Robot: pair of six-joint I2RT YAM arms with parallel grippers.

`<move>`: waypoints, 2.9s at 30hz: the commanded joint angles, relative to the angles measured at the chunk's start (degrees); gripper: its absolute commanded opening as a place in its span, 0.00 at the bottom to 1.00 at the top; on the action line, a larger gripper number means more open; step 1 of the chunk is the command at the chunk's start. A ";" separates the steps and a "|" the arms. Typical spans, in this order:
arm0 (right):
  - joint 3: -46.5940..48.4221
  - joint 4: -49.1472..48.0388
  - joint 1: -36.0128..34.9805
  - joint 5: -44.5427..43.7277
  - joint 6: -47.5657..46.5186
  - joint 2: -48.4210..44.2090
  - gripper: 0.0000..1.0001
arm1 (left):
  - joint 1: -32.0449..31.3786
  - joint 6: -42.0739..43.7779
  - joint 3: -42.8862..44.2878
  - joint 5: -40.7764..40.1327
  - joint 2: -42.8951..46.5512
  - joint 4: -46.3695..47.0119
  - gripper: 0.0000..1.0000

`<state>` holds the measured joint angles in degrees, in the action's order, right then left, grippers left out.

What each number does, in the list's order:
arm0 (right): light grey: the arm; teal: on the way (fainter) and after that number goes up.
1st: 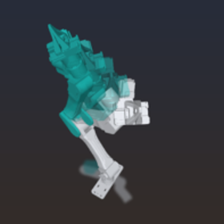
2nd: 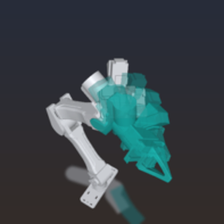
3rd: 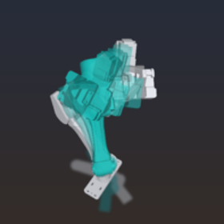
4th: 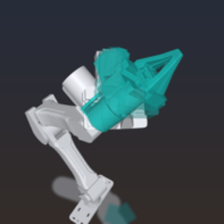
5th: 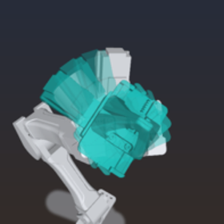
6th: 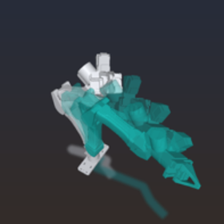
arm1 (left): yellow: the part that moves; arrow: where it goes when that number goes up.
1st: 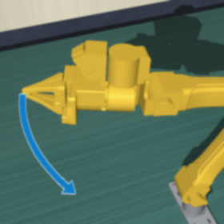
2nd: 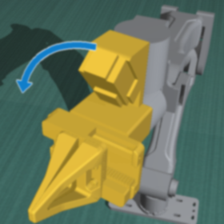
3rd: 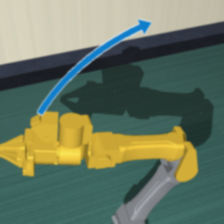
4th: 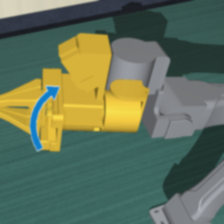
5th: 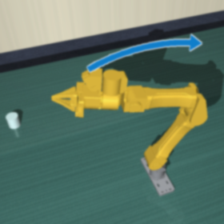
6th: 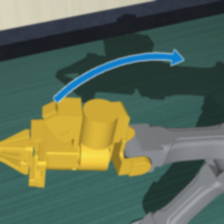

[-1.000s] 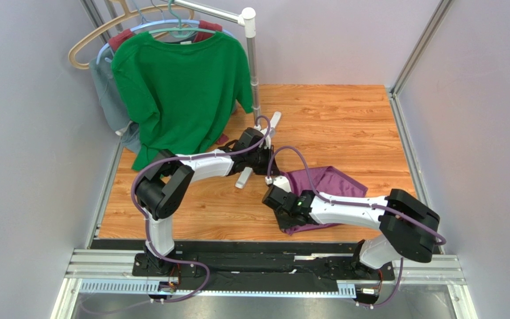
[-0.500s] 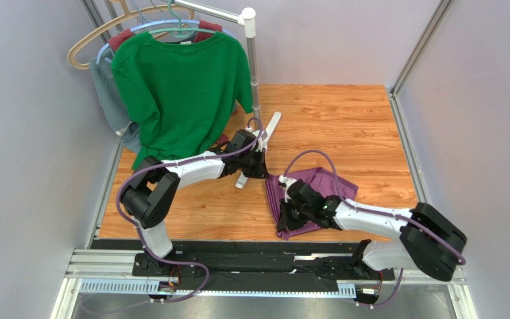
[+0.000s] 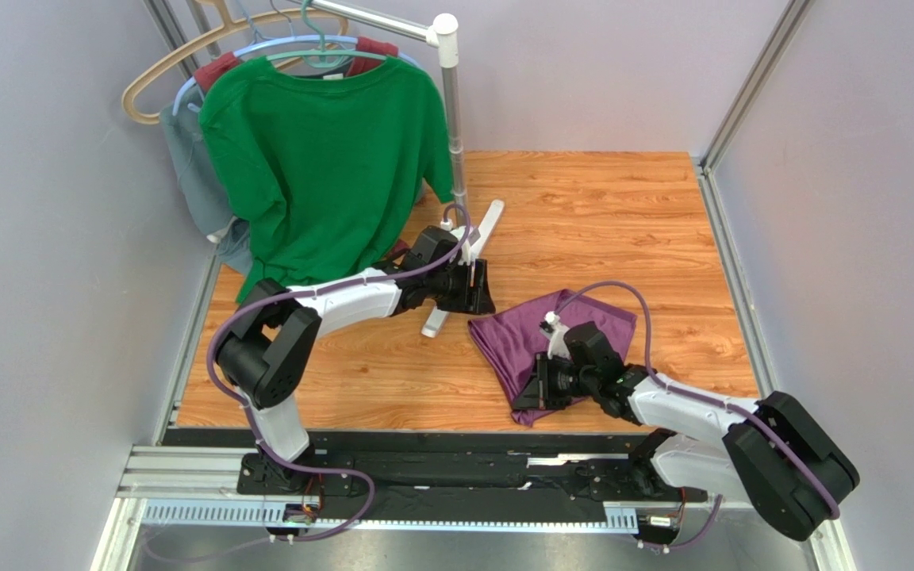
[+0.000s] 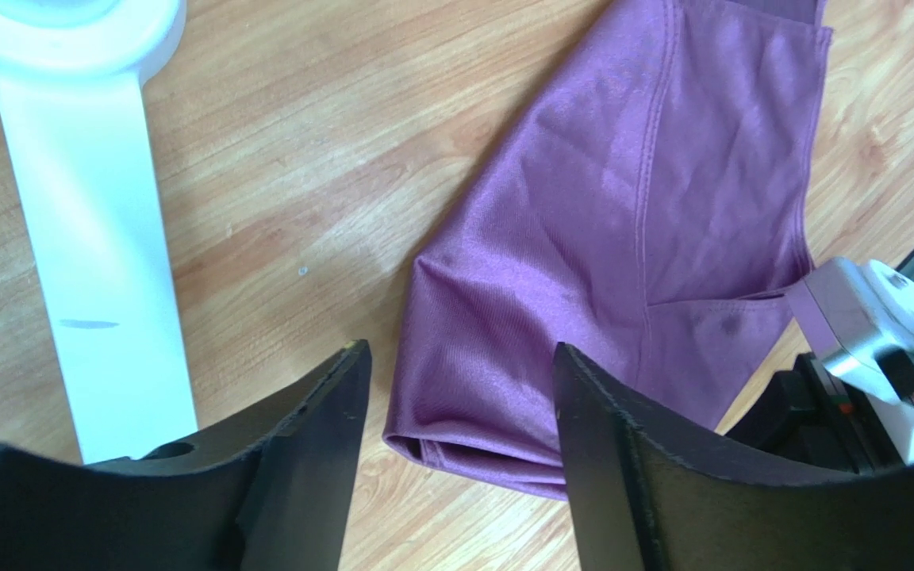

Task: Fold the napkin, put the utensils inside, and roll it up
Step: Roll the napkin with the utensil

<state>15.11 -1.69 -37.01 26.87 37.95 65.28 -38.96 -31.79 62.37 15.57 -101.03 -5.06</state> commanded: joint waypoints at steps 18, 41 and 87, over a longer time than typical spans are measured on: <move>-6.59 -15.09 19.08 16.81 7.75 0.64 0.00 | 0.20 14.73 -12.71 6.74 9.63 21.75 0.66; -8.43 -15.01 32.44 20.06 6.43 8.11 0.00 | 0.03 9.91 -7.18 18.61 -3.55 27.81 0.36; -7.56 -12.46 32.71 18.30 4.85 9.52 0.00 | -1.47 -4.77 4.34 23.01 -22.01 42.15 0.33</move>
<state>7.18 -14.90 -4.56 48.07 44.16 73.97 -40.14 -35.92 64.55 38.06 -121.89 34.22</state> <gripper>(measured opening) 0.014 0.327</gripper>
